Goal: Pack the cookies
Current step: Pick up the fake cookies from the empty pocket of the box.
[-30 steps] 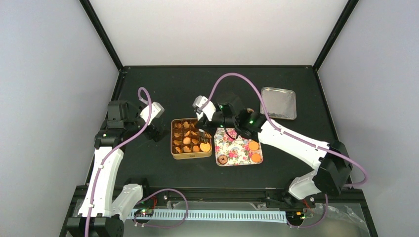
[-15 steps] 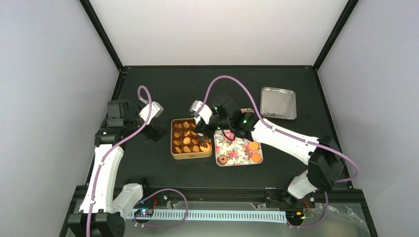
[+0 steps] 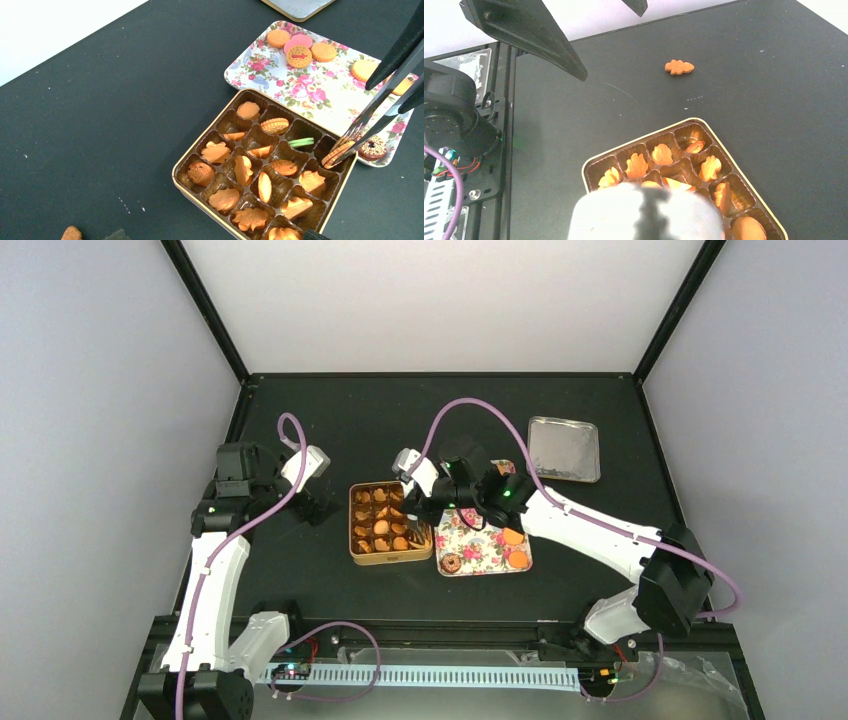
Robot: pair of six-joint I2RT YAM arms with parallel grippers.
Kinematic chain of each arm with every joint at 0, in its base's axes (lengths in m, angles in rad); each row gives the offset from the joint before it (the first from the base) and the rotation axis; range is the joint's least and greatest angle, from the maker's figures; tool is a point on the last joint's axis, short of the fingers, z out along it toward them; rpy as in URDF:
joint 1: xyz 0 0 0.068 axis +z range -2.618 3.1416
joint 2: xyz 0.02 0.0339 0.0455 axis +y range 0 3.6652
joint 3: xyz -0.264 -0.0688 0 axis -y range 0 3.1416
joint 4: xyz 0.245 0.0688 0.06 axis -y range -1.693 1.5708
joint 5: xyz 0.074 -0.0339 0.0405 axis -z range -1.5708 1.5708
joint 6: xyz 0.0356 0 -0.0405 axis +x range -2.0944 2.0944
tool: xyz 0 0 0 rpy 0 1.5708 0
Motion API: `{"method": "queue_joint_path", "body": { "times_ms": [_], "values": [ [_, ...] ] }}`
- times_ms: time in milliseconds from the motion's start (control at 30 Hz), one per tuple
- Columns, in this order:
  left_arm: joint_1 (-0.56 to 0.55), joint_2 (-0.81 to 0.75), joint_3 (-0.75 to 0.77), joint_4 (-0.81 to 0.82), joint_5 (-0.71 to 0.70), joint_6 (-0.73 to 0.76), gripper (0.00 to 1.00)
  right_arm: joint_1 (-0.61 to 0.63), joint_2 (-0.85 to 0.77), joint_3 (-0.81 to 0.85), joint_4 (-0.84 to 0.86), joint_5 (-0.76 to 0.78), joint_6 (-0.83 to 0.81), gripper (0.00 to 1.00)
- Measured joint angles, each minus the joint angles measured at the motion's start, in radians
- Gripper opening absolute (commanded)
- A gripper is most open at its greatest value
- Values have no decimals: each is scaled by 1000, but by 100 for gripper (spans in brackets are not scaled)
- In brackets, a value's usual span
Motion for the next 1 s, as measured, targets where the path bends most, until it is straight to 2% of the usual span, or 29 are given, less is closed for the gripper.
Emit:
{"method": "queue_joint_path", "body": {
  "times_ms": [333,633,1000],
  "values": [
    [1,0,0,-4,15,0,90,0,-3,0,-34,-29,-3,29],
    [8,0,0,-21,42,6,89,0,-44,0,-41,-24,-2,21],
    [20,0,0,-27,49,16,88,-2,-72,0,-25,-6,-3,19]
  ]
}}
